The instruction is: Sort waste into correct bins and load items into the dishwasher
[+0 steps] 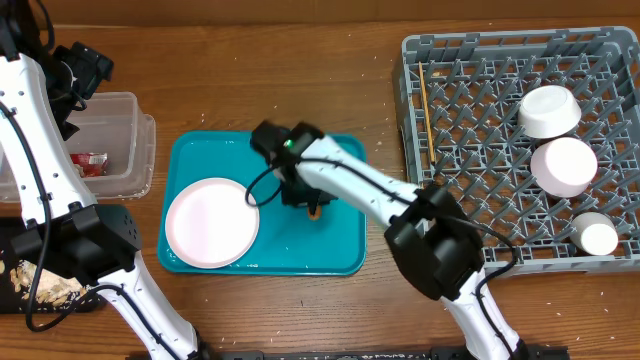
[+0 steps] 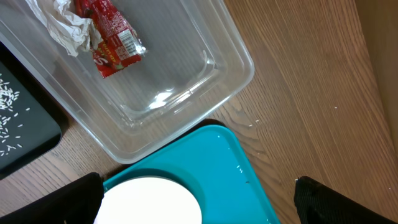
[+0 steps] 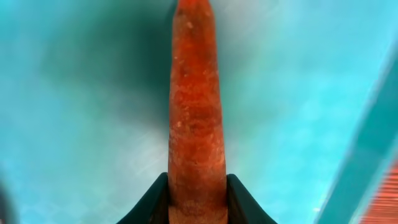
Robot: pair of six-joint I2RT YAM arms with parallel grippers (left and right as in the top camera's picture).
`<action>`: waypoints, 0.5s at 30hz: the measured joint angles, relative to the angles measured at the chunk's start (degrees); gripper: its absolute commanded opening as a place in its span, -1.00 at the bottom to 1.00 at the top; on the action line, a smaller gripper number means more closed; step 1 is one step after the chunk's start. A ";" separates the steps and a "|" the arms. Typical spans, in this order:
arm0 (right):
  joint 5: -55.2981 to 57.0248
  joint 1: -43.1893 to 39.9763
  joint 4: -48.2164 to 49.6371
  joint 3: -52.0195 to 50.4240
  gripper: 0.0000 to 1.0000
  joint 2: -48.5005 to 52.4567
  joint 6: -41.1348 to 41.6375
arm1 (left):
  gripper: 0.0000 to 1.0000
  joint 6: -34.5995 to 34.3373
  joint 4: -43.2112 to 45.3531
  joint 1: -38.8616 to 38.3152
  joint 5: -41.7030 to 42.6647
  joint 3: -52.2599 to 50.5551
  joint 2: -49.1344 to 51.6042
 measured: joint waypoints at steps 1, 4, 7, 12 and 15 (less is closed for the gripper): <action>-0.02 -0.92 -0.72 0.59 -0.70 -0.35 0.07 | 0.99 0.00 0.00 0.00 0.00 0.00 0.00; -0.02 -4.24 -2.01 1.09 -0.70 -3.17 0.13 | 1.00 0.00 0.02 0.00 0.00 0.00 0.00; -0.31 -7.19 -2.14 1.18 -0.68 -7.34 -0.85 | 1.00 0.00 0.00 0.00 0.00 0.02 0.00; -3.50 -8.09 -1.11 2.29 -0.67 -11.74 -2.69 | 1.00 0.00 0.02 0.00 -0.02 0.00 0.00; -5.57 -6.34 2.60 0.94 -0.57 -11.87 -3.30 | 1.00 0.00 0.00 0.00 0.00 0.00 0.00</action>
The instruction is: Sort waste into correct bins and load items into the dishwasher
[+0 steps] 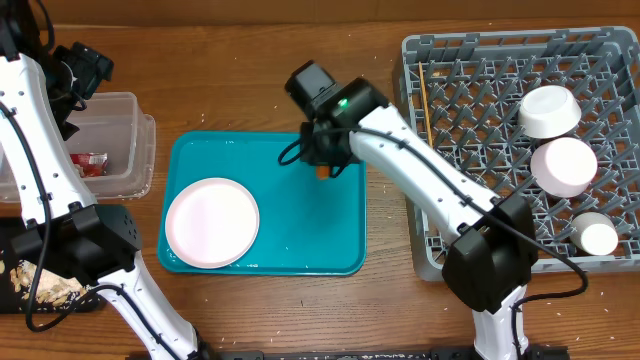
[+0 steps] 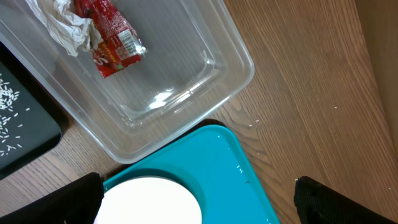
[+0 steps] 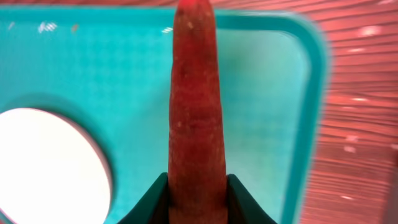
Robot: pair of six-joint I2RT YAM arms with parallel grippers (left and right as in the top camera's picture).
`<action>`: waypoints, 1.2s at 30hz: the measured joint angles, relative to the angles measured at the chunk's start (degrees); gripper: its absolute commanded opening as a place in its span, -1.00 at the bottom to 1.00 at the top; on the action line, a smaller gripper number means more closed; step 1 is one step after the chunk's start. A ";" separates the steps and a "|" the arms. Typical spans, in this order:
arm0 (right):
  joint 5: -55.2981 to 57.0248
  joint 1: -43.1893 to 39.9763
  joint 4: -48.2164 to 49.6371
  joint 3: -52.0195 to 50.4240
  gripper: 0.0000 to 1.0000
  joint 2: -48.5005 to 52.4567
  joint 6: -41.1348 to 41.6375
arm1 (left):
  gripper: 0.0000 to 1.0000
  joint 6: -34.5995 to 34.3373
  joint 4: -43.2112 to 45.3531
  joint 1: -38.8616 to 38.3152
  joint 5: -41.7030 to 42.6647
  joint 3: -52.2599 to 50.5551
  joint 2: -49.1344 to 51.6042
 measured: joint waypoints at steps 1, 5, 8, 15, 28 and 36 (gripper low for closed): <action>-0.72 1.36 2.69 -2.21 -0.53 0.00 0.00 | 1.00 0.00 0.02 0.00 -0.02 0.00 0.00; -3.93 6.27 13.42 -12.26 -0.52 0.33 1.70 | 1.00 0.00 0.04 0.00 -0.02 0.00 0.00; -5.14 8.90 19.41 -18.23 -0.45 0.44 3.93 | 1.00 0.00 0.02 0.00 -0.02 0.00 0.00; -5.88 10.71 20.83 -20.87 -0.30 0.46 5.42 | 1.00 0.00 0.00 0.00 0.00 0.02 0.00; -0.28 10.64 17.38 -20.94 -0.42 0.46 7.54 | 1.00 0.00 0.02 0.00 0.00 0.00 0.00; -1.29 10.64 18.97 -13.53 -0.04 -1.01 3.26 | 1.00 0.00 0.00 0.00 0.00 0.00 0.00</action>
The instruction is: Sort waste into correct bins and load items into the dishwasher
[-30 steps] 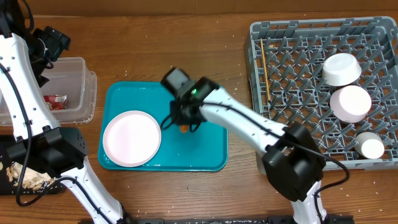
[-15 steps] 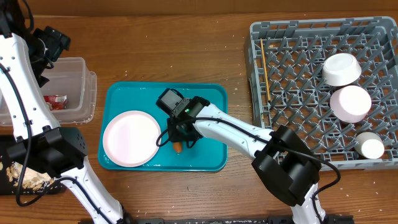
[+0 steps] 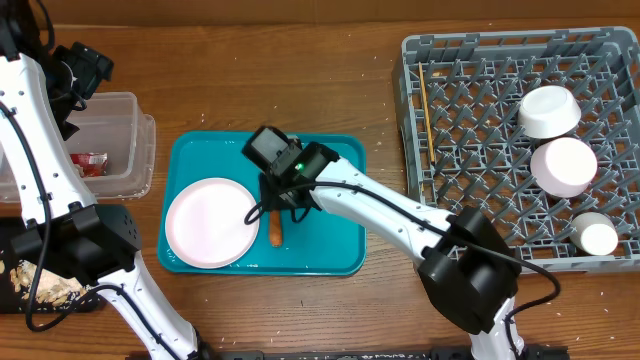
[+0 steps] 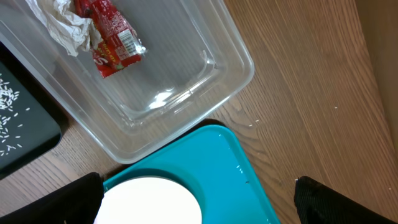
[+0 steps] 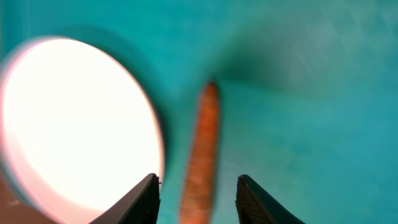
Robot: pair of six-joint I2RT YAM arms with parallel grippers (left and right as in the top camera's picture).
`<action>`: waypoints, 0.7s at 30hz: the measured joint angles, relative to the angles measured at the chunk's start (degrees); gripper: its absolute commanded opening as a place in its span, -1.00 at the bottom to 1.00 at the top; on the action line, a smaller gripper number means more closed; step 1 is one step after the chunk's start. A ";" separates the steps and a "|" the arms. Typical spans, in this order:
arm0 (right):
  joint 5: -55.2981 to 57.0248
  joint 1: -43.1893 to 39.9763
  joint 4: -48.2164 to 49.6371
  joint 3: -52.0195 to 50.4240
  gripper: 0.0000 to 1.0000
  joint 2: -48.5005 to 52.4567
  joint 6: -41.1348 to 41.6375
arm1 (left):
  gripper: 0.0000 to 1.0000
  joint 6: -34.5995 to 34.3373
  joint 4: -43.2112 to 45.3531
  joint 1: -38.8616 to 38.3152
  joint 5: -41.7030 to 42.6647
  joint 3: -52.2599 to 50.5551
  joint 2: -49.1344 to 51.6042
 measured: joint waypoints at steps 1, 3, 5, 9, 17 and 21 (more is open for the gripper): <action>-0.24 0.00 0.87 0.35 0.00 -0.33 -0.96 | 1.00 0.00 0.02 0.00 -0.02 0.00 0.00; -0.48 0.00 4.31 0.52 0.05 -0.50 -3.72 | 0.99 0.00 0.00 0.00 0.00 0.00 0.00; -0.68 0.00 7.98 0.52 0.05 -0.48 -7.23 | 1.00 0.00 0.02 0.00 -0.02 0.00 0.00; -2.05 0.02 10.58 0.61 0.05 1.60 -13.07 | 1.00 0.00 0.00 0.00 0.00 0.02 0.00; -2.80 0.24 10.99 0.61 0.04 6.80 -21.33 | 0.99 0.00 0.00 0.00 0.00 0.00 0.00; -2.75 1.22 12.41 0.61 0.04 8.17 -23.41 | 1.00 0.00 0.00 0.00 0.00 0.02 0.00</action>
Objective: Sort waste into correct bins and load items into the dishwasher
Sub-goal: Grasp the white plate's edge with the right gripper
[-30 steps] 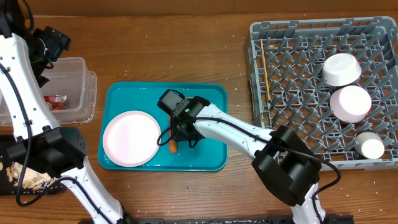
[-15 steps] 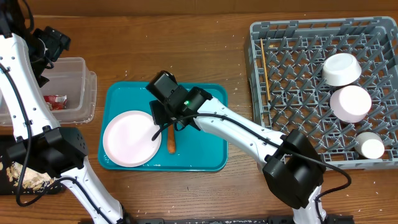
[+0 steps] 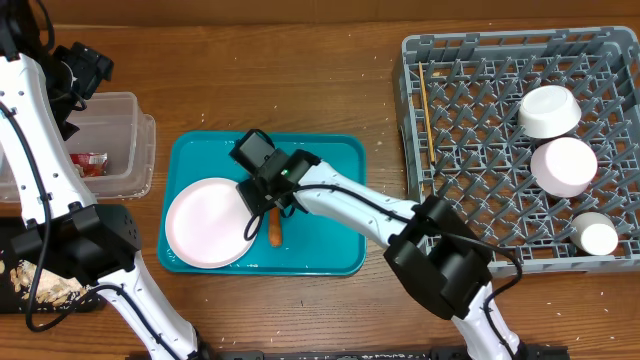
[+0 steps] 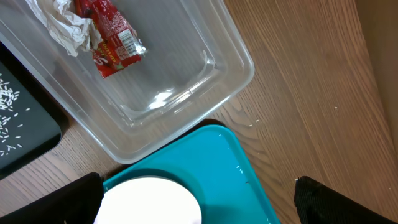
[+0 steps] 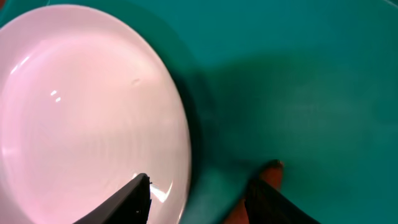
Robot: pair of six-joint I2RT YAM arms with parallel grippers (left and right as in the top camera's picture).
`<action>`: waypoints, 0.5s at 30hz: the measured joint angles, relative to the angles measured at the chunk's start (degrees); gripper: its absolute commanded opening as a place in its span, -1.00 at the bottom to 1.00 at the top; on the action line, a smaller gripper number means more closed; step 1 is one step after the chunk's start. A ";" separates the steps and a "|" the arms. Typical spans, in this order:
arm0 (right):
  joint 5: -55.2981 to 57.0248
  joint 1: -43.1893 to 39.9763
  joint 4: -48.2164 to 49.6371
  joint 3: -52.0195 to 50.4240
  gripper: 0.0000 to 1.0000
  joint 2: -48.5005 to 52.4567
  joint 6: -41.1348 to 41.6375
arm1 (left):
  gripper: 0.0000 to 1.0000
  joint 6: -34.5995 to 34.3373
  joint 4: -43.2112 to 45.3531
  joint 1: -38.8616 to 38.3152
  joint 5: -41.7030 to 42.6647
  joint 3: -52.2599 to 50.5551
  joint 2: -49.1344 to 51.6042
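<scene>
A white plate (image 3: 211, 222) lies on the left half of the teal tray (image 3: 330, 255). An orange carrot (image 3: 275, 229) rests on the tray just right of the plate. My right gripper (image 3: 263, 198) is open low over the plate's right rim. In the right wrist view its left finger is over the plate (image 5: 81, 106), and its right finger is beside the carrot tip (image 5: 272, 172). My left gripper (image 4: 199, 208) is open and empty, high above the tray corner (image 4: 214, 177) and the clear bin (image 4: 180, 93).
The clear bin holds a red wrapper (image 4: 111, 37) and crumpled paper (image 4: 62, 22). A black bin with rice grains (image 4: 15, 134) sits beside it. At the right, the grey dish rack (image 3: 480, 150) carries three white bowls (image 3: 563, 165) and chopsticks (image 3: 428, 110).
My right gripper, still open, has moved from above the lying carrot to the left, and now straddles the plate's right rim. The carrot and the left arm have not moved.
My right gripper was shut on the carrot at the tray's middle. It then held the carrot up near the tray's far right corner. Later the carrot lay on the tray beside the plate and the gripper was open above it. Now the gripper is at the plate's rim.
</scene>
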 measured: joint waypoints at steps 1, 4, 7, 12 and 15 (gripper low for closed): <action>0.00 0.46 0.20 0.00 0.03 0.44 -0.44 | 1.00 0.00 0.00 0.00 -0.02 -0.02 0.00; 0.94 1.88 0.72 0.00 0.03 1.07 -1.49 | 1.00 0.00 0.00 0.00 0.00 -0.02 0.00; 1.95 3.02 1.07 0.00 0.04 1.11 -1.95 | 1.00 0.00 0.00 0.00 0.00 -0.02 0.00; 2.58 3.32 1.20 0.00 0.00 1.40 -2.36 | 1.00 0.00 0.00 0.00 0.00 0.00 0.00; 2.75 3.32 1.25 0.00 -0.10 2.73 -2.45 | 1.00 0.00 0.00 0.00 0.00 -0.02 0.00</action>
